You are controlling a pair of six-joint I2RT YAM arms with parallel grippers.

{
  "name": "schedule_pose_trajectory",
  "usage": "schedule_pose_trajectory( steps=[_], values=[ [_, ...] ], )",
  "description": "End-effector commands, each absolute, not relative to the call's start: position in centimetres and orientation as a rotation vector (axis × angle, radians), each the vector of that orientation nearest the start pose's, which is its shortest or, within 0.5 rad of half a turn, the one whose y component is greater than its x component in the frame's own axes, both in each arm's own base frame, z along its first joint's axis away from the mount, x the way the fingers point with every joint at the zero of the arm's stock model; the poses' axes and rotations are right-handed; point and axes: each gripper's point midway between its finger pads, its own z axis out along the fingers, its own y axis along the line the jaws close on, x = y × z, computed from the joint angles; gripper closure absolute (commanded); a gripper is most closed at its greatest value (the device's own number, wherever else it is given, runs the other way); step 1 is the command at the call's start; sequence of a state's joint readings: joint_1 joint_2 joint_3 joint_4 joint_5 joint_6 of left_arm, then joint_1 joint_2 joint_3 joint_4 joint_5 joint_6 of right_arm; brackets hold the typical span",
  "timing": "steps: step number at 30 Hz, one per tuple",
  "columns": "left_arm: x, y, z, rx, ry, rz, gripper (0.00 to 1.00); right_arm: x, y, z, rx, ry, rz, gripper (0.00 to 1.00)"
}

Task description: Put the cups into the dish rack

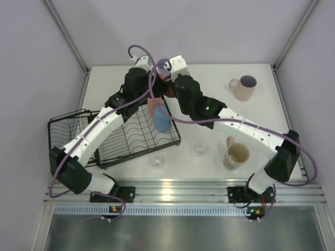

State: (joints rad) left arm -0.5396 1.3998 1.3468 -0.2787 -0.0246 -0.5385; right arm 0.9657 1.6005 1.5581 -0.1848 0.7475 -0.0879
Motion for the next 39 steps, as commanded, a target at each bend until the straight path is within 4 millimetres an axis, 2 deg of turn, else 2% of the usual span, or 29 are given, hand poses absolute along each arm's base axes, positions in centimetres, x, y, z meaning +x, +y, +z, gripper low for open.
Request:
schedule_pose_trajectory(
  steps=[1,8,12,18,23,25,32,33,39],
  values=[
    [37.0,-26.8,42.8,-0.004,1.562,-1.03,0.78,35.7,30.7,35.9,-0.457,1.61,-0.007,1.0],
    [37.0,-27.2,42.5,0.003,1.569,-1.053,0.64,36.0,29.4,36.0,-0.483,1.536,-0.11,1.0],
    [37.1,-27.3,42.3,0.002,1.575,-1.054,0.59,36.3,29.3,35.4,-0.499,1.504,-0.148,1.0],
    [37.5,-27.1,40.8,-0.015,1.604,-1.025,0.55,36.8,29.1,33.4,-0.512,1.504,-0.175,1.0],
    [37.8,-26.5,39.5,-0.051,1.644,-0.984,0.53,37.4,28.9,32.6,-0.516,1.495,-0.192,1.0],
    [38.0,-26.0,39.0,-0.075,1.655,-0.958,0.48,37.6,28.9,32.2,-0.523,1.493,-0.192,1.0],
    [37.7,-25.5,38.7,-0.085,1.673,-0.946,0.39,38.1,28.5,32.7,-0.498,1.461,-0.19,1.0],
    [37.6,-25.3,37.6,-0.094,1.715,-0.924,0.37,38.3,28.4,32.6,-0.495,1.461,-0.193,1.0],
    [37.4,-24.5,36.2,-0.134,1.781,-0.887,0.32,38.9,27.7,33.0,-0.474,1.435,-0.212,1.0]
  ],
)
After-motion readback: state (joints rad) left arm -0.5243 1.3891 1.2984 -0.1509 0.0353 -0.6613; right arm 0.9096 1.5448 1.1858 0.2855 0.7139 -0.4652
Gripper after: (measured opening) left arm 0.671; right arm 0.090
